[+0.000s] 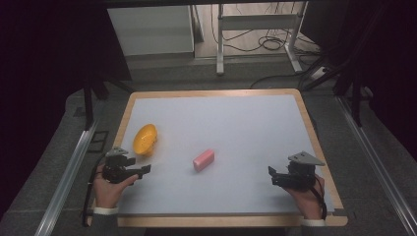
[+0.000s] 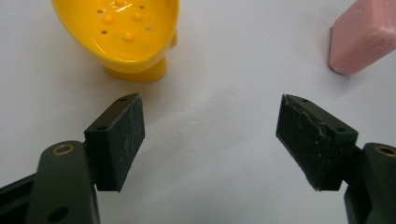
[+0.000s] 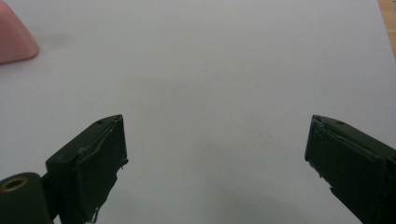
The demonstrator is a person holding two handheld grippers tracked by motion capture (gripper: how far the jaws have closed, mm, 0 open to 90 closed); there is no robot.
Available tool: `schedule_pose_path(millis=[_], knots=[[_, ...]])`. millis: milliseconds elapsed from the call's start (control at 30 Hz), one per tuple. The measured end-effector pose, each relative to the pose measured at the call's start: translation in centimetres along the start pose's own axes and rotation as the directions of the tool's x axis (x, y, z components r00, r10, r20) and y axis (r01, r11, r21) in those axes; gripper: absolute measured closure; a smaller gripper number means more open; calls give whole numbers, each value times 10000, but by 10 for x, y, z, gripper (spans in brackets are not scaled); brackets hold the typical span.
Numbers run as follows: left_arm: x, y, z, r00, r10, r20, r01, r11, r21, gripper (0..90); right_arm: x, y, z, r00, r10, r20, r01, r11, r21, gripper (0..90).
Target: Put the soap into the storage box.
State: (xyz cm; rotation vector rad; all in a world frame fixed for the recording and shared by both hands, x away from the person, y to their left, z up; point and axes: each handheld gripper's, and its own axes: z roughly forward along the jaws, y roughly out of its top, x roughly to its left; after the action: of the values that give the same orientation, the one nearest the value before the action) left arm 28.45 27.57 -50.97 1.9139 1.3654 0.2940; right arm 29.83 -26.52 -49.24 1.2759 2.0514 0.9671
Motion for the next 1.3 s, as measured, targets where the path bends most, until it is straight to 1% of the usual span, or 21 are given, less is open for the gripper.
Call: schedule_pose_path(millis=[67,200,233,267,300,367,567,700,833,967,1067,1200,1300], knots=[[0,0,1,10000,22,-9,-22,10000,38,241,0,-1,1,10000,-42,-46,42,10000,28,54],[-1,0,3,10000,29,-23,-29,9999,159,238,-1,-3,1,9999,-109,54,108,9999,63,56],[-2,0,4,9999,36,-169,-33,9998,190,231,-1,-3,0,9999,-101,58,100,9999,80,56],[-3,0,4,9996,59,-275,-52,9997,236,216,-2,-2,-1,9999,18,136,-19,10000,93,56],[-3,0,4,9995,57,-323,-47,9995,299,213,-2,-2,-2,9999,55,141,-56,10000,52,57],[-3,0,5,9995,80,-299,-71,9995,293,215,-2,-1,-5,9999,63,95,-63,10000,-21,59],[-3,0,5,9996,121,-272,-112,9994,324,222,-3,-1,-5,9999,23,144,-23,10000,12,59],[-3,1,4,10000,53,-70,-51,9997,230,226,-2,0,-7,9998,7,191,-7,10000,-38,59],[-1,1,1,9999,33,-136,-31,9999,160,233,-4,-1,-6,9997,32,260,-33,10000,50,59],[-3,1,-6,9998,-43,-170,43,10000,-16,234,-6,-2,-6,9998,87,201,-88,9999,48,59],[-6,3,-11,9998,34,-203,-39,9998,-202,231,-7,-3,-5,9997,147,182,-149,9998,116,59],[-11,9,-15,9997,115,-200,-122,9993,-341,226,-7,-5,-2,9999,84,134,-87,9997,225,59],[-15,14,-16,9993,293,-249,-300,9992,-282,224,-7,-6,-1,9999,98,74,-99,9997,234,59]])
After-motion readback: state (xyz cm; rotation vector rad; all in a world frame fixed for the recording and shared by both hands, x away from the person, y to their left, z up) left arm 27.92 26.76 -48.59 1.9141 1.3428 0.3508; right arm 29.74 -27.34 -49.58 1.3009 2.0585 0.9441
